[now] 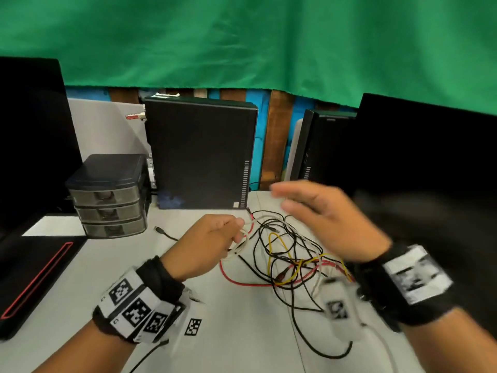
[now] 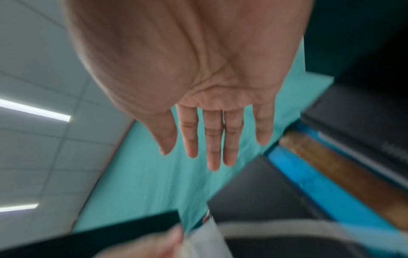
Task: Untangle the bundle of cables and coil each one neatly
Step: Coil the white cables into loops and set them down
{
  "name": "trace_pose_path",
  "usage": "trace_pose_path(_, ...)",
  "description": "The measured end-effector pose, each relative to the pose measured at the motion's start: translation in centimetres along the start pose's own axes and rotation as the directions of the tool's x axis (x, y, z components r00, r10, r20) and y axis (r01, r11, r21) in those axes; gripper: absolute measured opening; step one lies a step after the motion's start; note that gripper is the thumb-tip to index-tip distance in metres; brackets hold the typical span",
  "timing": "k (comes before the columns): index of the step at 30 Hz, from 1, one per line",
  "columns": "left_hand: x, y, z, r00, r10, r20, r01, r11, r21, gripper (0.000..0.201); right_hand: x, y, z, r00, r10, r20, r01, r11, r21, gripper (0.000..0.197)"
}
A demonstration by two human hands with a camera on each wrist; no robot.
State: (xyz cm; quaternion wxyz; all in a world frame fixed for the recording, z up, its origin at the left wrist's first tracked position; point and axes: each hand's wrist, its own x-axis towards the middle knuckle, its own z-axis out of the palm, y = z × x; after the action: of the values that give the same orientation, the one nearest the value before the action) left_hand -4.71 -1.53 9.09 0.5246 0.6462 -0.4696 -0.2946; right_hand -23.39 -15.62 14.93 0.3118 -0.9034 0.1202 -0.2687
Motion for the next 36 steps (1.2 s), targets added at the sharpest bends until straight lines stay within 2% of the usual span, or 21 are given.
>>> trace_pose_path(2, -0.7, 1.3, -0.3, 0.999, -0.049, 0.002, 0.049, 0.986, -0.159, 0.043, 0.2, 0.4, 4.3, 0.999, -0.005, 0.043, 0.004, 1.0, 0.016, 0.032)
trace_pose_path(6, -1.4, 2.9, -1.4, 0.996, -0.089, -0.031, 0.073, 0.941, -0.331, 0.042, 0.8, 0.9, 7.5, 0.99, 0.018, -0.142, 0.012, 0.979, 0.206, 0.019)
trace_pose_path(10, -1.6, 3.4, -1.4, 0.998, -0.058, -0.008, 0.047, 0.865, -0.5, 0.038, 2.0, 1.5, 6.9, 0.946, -0.033, -0.322, 0.079, 0.988, 0.133, 0.018)
trace_pose_path(12, -1.5, 3.7, -1.2, 1.0, -0.008, -0.016, -0.003, 0.817, -0.577, 0.036, 2.3, 2.6, 7.0, 0.933, -0.01, -0.358, 0.046, 0.995, 0.091, 0.019)
trace_pose_path(13, -1.5, 3.8, -1.2, 0.999, 0.014, -0.037, -0.034, 0.788, -0.615, 0.036, 2.2, 3.4, 7.4, 0.941, 0.009, -0.338, 0.004, 0.999, 0.038, 0.021)
trace_pose_path(15, -1.3, 3.6, -1.5, 0.994, 0.059, -0.091, -0.105, 0.741, -0.663, 0.039, 1.0, 4.5, 8.9, 0.978, 0.007, -0.21, -0.044, 0.984, -0.172, 0.025)
trace_pose_path(17, -1.0, 3.1, -1.9, 0.985, 0.09, -0.146, -0.166, 0.72, -0.674, 0.041, -1.0, 4.3, 10.8, 0.998, -0.052, -0.038, 0.036, 0.945, -0.324, 0.028)
trace_pose_path(20, -0.4, 2.1, -2.1, 0.973, 0.094, -0.211, -0.212, 0.73, -0.65, 0.04, -3.3, 1.6, 11.6, 0.982, -0.137, 0.128, 0.176, 0.91, -0.376, 0.023)
trace_pose_path(22, -0.2, 1.6, -1.6, 0.966, 0.108, -0.233, -0.229, 0.775, -0.589, 0.042, -3.8, -0.5, 10.8, 0.963, -0.186, 0.197, 0.252, 0.882, -0.399, 0.018)
trace_pose_path(25, -0.4, 1.3, -0.4, 0.934, 0.241, -0.265, -0.308, 0.919, -0.247, 0.043, -3.8, -2.9, 9.1, 0.948, -0.193, 0.251, 0.282, 0.878, -0.387, 0.024)
trace_pose_path(27, -0.7, 1.1, 0.4, 0.916, 0.334, -0.224, -0.353, 0.934, -0.05, 0.041, -3.6, -3.8, 7.6, 0.962, -0.214, 0.168, 0.261, 0.9, -0.35, 0.025)
trace_pose_path(29, -0.9, 0.6, 0.7, 0.903, 0.392, -0.174, -0.389, 0.92, 0.052, 0.039, -3.0, -3.7, 5.9, 0.971, -0.239, 0.017, 0.233, 0.923, -0.305, 0.022)
trace_pose_path(31, -1.0, 0.3, 0.9, 0.905, 0.411, -0.113, -0.401, 0.911, 0.097, 0.038, -2.1, -3.0, 4.2, 0.956, -0.27, -0.118, 0.232, 0.936, -0.264, 0.017)
trace_pose_path(34, -1.2, 0.8, 1.0, 0.934, 0.354, 0.039, -0.354, 0.935, -0.007, 0.046, -0.8, -1.0, 2.9, 0.939, -0.231, -0.257, 0.196, 0.968, -0.154, 0.013)
trace_pose_path(36, -1.4, 1.4, 1.0, 0.939, 0.325, 0.115, -0.304, 0.938, -0.163, 0.054, -0.2, 1.0, 3.0, 0.931, -0.18, -0.316, 0.16, 0.983, -0.086, 0.016)
